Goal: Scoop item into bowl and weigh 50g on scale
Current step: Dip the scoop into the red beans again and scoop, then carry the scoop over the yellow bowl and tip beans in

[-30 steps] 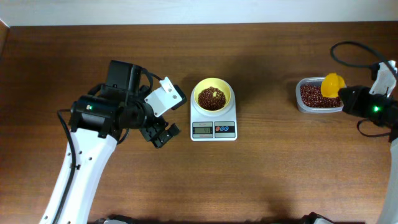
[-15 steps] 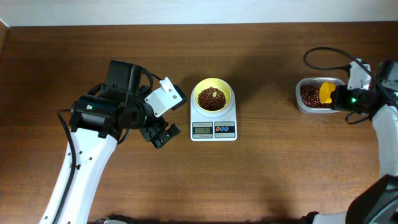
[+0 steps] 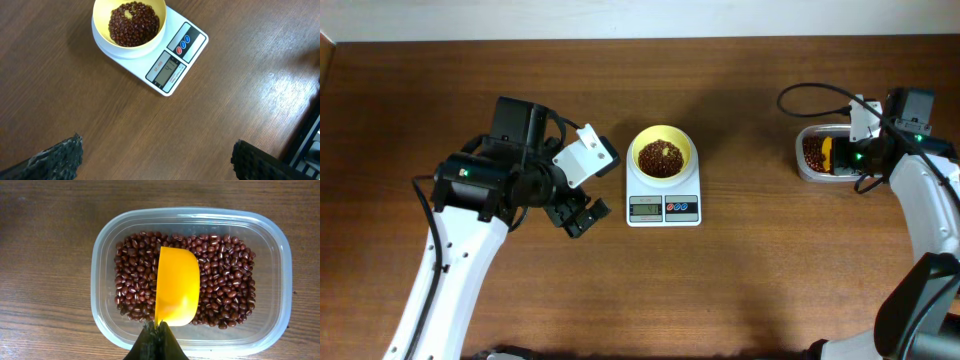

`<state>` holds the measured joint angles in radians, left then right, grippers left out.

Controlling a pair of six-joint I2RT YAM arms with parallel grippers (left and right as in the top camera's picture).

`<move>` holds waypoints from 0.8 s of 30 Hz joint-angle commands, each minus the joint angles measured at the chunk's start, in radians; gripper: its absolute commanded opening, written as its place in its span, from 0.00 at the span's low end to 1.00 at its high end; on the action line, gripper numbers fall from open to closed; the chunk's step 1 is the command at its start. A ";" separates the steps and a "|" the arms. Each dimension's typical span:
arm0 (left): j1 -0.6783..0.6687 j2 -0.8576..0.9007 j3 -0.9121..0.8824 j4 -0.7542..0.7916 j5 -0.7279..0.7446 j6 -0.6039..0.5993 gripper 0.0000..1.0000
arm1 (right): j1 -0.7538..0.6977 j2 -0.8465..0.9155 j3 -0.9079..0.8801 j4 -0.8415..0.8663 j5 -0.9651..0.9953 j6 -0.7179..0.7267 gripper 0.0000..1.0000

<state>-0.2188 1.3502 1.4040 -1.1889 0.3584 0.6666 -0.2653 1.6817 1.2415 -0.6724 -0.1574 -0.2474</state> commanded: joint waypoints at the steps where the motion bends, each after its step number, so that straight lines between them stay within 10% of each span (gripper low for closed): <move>1: -0.001 -0.003 0.000 -0.001 0.000 0.008 0.99 | 0.005 0.009 -0.008 -0.012 0.007 -0.006 0.04; 24: -0.001 -0.003 0.000 -0.001 0.000 0.008 0.99 | -0.278 0.009 -0.008 -0.058 -0.632 0.072 0.04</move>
<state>-0.2188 1.3502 1.4040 -1.1889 0.3584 0.6666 -0.5255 1.6825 1.2415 -0.7296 -0.6464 -0.1810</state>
